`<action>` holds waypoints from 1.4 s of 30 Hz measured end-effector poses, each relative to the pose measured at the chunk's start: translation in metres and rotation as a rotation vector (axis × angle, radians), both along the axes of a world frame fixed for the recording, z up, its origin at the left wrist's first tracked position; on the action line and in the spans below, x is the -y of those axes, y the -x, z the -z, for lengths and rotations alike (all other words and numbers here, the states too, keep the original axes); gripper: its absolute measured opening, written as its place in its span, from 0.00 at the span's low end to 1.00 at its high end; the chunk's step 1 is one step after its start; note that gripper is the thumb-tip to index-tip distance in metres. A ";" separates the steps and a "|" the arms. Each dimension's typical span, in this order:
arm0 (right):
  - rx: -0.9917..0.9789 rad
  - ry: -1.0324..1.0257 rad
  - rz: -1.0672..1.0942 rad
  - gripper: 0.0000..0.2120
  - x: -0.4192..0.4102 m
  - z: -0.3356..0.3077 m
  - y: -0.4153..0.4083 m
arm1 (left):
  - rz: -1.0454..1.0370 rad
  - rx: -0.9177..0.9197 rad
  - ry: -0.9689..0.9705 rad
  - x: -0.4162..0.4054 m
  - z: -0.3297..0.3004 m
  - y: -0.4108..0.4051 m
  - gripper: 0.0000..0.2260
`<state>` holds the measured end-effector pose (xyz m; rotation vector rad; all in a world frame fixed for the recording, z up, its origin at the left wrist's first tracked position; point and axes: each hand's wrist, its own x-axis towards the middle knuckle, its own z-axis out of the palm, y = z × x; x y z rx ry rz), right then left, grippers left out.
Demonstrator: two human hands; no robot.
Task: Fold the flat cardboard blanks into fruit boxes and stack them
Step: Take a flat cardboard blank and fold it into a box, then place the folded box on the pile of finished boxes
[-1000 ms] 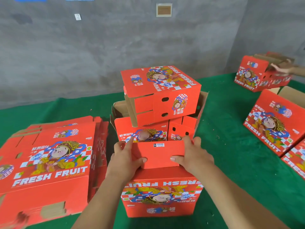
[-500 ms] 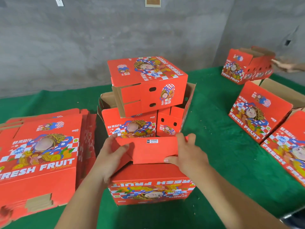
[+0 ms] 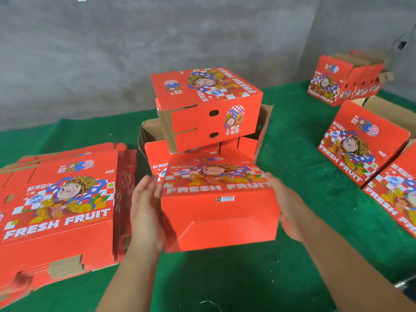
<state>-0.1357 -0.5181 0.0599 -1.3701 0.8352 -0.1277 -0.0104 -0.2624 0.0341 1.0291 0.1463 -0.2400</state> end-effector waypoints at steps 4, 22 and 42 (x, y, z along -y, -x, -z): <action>0.003 0.226 -0.042 0.10 0.001 0.023 0.015 | 0.565 -0.396 -0.192 -0.003 0.007 0.006 0.25; -0.157 0.484 -0.083 0.18 0.010 0.089 0.010 | 0.294 0.273 -0.961 0.014 0.071 -0.015 0.22; -0.170 0.041 -0.372 0.46 0.004 0.083 -0.161 | 0.136 0.057 -0.664 0.075 0.082 -0.131 0.14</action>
